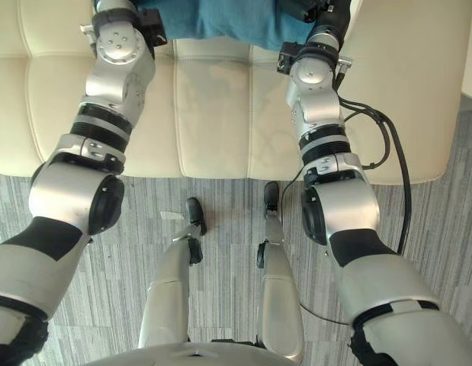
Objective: Pick up cushions and gather them together orderly.
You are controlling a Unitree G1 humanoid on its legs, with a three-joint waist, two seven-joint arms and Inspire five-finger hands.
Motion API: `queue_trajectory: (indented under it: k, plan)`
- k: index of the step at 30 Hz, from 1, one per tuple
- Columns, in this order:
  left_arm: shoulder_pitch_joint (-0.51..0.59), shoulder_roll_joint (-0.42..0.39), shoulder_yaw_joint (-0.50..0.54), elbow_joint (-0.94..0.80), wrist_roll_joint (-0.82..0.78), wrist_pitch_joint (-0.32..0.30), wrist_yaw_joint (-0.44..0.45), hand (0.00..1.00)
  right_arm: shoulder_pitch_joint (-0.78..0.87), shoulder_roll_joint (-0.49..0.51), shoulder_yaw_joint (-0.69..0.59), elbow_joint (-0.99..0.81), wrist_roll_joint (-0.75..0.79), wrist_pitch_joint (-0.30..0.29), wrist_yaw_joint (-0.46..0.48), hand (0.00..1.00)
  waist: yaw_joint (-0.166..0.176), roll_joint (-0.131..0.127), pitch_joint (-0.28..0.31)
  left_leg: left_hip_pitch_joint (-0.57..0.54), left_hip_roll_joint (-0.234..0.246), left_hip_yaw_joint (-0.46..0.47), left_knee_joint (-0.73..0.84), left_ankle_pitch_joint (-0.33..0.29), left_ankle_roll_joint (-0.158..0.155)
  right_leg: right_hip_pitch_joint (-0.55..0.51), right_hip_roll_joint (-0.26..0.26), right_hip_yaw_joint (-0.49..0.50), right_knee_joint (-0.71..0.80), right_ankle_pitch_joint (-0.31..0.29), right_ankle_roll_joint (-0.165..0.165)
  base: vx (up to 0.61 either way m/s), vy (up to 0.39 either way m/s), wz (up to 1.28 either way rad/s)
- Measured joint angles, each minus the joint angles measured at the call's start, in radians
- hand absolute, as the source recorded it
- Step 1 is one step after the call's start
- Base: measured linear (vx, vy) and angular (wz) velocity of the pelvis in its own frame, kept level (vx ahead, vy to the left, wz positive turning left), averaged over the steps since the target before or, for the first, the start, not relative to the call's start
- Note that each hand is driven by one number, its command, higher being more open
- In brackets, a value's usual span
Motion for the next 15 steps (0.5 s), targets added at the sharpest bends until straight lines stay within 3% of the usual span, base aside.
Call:
queue_trajectory:
  k: [3,7,14,15]
  plan:
    - [0.028,-0.016,0.029,-0.002,-0.001,0.001,-0.027,1.0,0.0,0.002,0.058,-0.002,0.008,0.001,0.021,1.0,0.0,-0.012,0.044,-0.014,0.014,-0.005,0.02,0.0,0.0,-0.004,0.013,-0.001,0.001,0.005,-0.001,0.02,-0.004,-0.07]
    - [0.124,-0.026,0.039,-0.037,-0.001,-0.013,-0.032,1.0,0.035,0.012,0.07,-0.038,0.015,0.001,0.035,1.0,0.001,-0.012,0.051,-0.012,0.028,-0.009,0.028,-0.001,-0.002,0.002,0.027,-0.002,0.003,0.005,-0.001,0.01,-0.014,-0.05]
    - [0.283,-0.027,0.037,-0.146,-0.001,-0.023,-0.061,1.0,0.268,0.013,0.049,-0.235,-0.006,-0.004,0.049,1.0,0.014,-0.012,0.05,0.064,0.029,-0.014,-0.005,0.011,-0.014,0.061,0.031,-0.007,0.012,-0.007,-0.009,0.04,-0.019,0.02]
    - [0.335,-0.019,0.037,-0.202,-0.004,-0.024,-0.062,1.0,0.362,0.011,0.008,-0.324,-0.007,-0.015,0.058,1.0,0.021,-0.012,0.05,0.091,0.026,-0.015,-0.032,0.024,-0.019,0.072,0.03,-0.013,0.021,-0.019,-0.015,0.07,-0.038,0.11]
